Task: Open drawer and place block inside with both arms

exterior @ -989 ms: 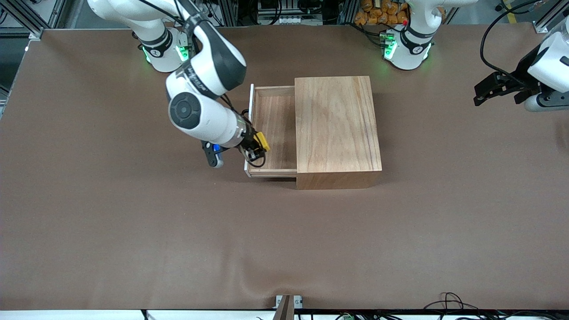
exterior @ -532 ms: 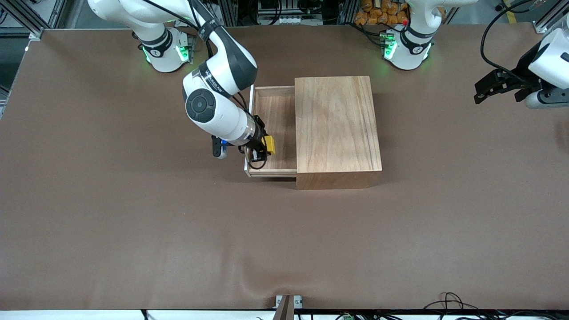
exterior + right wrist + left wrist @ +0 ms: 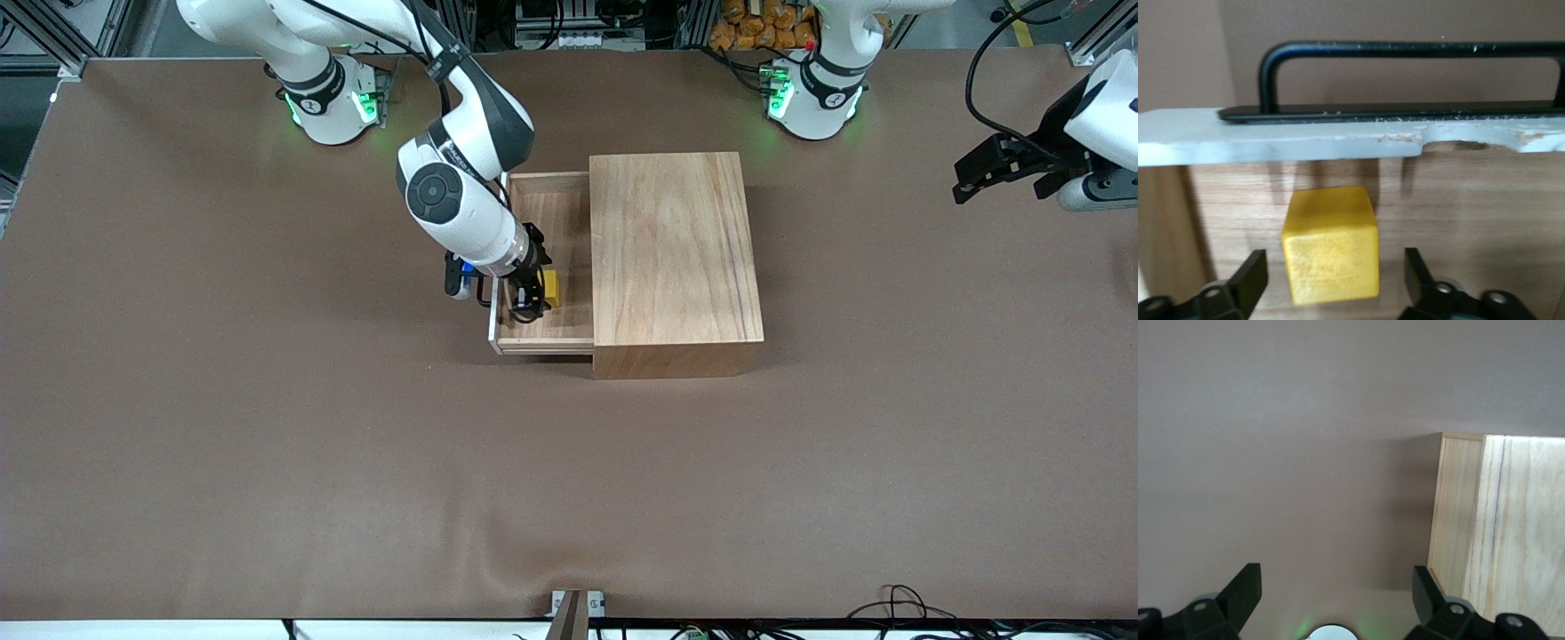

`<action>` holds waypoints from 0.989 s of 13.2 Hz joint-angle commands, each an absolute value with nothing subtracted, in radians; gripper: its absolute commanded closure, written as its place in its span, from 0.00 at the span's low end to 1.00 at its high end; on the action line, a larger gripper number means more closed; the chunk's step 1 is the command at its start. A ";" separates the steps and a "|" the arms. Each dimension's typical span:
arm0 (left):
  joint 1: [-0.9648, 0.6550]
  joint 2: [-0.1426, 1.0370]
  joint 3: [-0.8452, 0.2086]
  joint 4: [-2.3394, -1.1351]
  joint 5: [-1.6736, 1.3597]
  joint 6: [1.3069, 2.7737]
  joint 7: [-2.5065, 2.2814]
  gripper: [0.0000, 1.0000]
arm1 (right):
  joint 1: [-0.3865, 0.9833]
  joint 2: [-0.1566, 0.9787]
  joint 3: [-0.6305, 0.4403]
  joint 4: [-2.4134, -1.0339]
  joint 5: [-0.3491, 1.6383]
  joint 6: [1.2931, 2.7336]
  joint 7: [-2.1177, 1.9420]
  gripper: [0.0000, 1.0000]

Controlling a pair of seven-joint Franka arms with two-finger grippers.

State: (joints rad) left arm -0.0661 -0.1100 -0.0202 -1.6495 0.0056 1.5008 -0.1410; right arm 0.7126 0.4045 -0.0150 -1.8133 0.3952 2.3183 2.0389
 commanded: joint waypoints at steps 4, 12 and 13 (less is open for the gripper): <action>-0.048 -0.140 -0.026 -1.671 0.006 1.505 -0.123 0.00 | 0.599 0.338 -0.034 -1.626 0.341 1.957 1.869 0.00; -0.048 -0.140 -0.026 -1.672 0.006 1.506 -0.123 0.00 | 0.238 0.207 -0.035 -1.614 0.333 1.614 0.997 0.00; -0.048 -0.138 -0.026 -1.671 0.006 1.506 -0.123 0.00 | 0.192 0.192 -0.035 -1.614 0.327 1.591 0.894 0.00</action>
State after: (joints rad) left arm -0.0565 -0.1122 -0.0208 -1.6507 0.0056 1.5008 -0.1410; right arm 0.2416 0.2321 -0.0570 -1.6003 0.3448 1.6160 0.9871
